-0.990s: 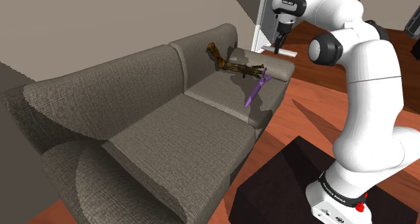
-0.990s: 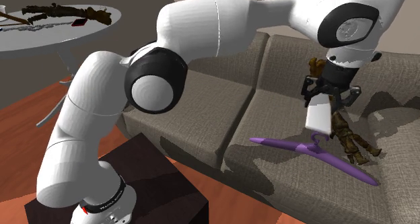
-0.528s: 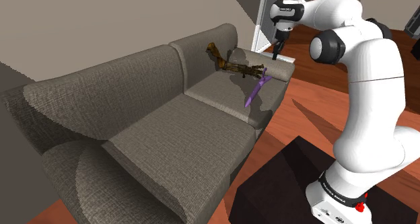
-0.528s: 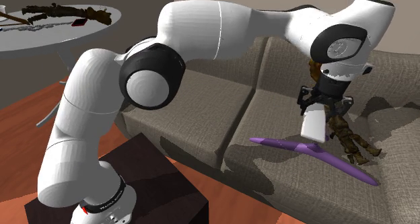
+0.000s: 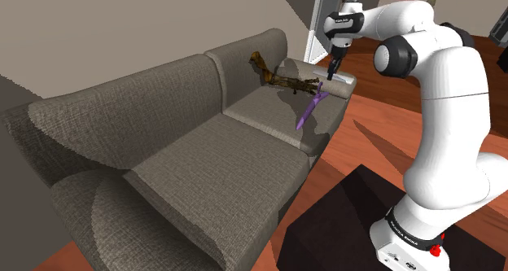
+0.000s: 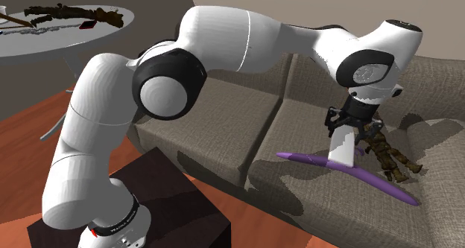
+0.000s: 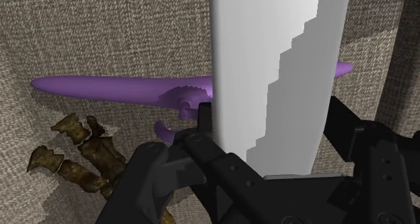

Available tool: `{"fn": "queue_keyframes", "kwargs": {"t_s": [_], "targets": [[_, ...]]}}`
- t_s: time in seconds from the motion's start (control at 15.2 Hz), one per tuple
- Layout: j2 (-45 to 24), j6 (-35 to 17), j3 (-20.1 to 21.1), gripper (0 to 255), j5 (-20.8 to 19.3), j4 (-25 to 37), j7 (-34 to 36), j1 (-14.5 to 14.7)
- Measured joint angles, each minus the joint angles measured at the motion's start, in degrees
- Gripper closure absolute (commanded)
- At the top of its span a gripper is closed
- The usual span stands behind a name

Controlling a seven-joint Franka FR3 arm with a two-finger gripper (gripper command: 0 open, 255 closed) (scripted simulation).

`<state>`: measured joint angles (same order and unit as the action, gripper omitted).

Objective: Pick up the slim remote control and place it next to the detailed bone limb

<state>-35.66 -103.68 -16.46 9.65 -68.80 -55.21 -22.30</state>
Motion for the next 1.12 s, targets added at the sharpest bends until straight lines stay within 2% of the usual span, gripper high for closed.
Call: {"fn": "queue_keyframes", "kwargs": {"t_s": [1.12], "targets": [[-2.76, -11.41, 0.61, 255, 0.98, -8.81, -0.87, 0.41]]}}
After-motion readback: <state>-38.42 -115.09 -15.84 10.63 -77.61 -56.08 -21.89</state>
